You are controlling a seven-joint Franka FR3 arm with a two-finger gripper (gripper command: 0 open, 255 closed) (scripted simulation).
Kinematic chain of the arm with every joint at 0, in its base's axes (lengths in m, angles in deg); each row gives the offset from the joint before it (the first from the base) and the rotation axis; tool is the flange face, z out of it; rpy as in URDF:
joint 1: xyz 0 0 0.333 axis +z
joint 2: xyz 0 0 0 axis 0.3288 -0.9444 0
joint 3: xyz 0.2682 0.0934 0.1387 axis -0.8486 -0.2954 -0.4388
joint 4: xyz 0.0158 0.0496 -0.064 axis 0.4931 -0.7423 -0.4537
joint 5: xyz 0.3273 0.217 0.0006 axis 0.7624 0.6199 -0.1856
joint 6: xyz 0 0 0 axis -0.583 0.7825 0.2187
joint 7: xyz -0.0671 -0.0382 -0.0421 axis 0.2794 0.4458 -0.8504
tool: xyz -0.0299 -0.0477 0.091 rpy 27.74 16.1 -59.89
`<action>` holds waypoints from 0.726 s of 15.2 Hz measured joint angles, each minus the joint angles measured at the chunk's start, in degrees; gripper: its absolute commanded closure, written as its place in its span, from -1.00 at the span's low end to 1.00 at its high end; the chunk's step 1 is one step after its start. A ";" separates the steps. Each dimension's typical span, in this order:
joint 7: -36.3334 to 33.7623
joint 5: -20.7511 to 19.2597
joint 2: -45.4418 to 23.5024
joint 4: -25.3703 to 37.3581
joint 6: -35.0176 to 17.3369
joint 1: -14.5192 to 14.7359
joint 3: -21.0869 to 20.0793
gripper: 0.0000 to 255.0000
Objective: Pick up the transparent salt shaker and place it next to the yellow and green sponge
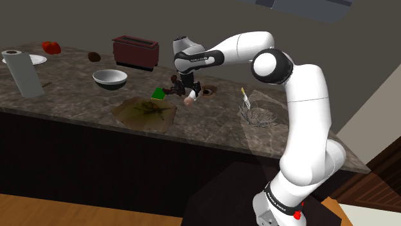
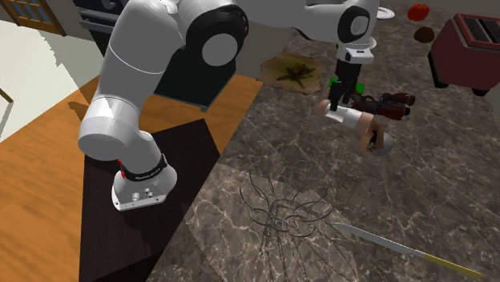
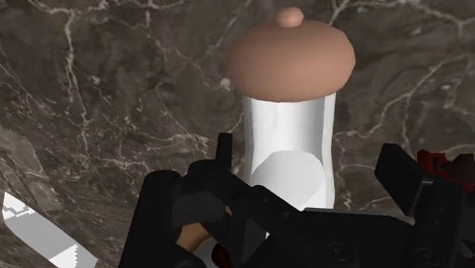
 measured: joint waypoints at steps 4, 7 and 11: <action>0.21 0.26 0.11 1.60 1.73 0.54 -0.19 -1.00; 0.87 0.70 0.37 5.29 5.55 1.60 -0.50 -1.00; 1.06 0.77 0.17 6.41 6.52 1.87 -0.52 -1.00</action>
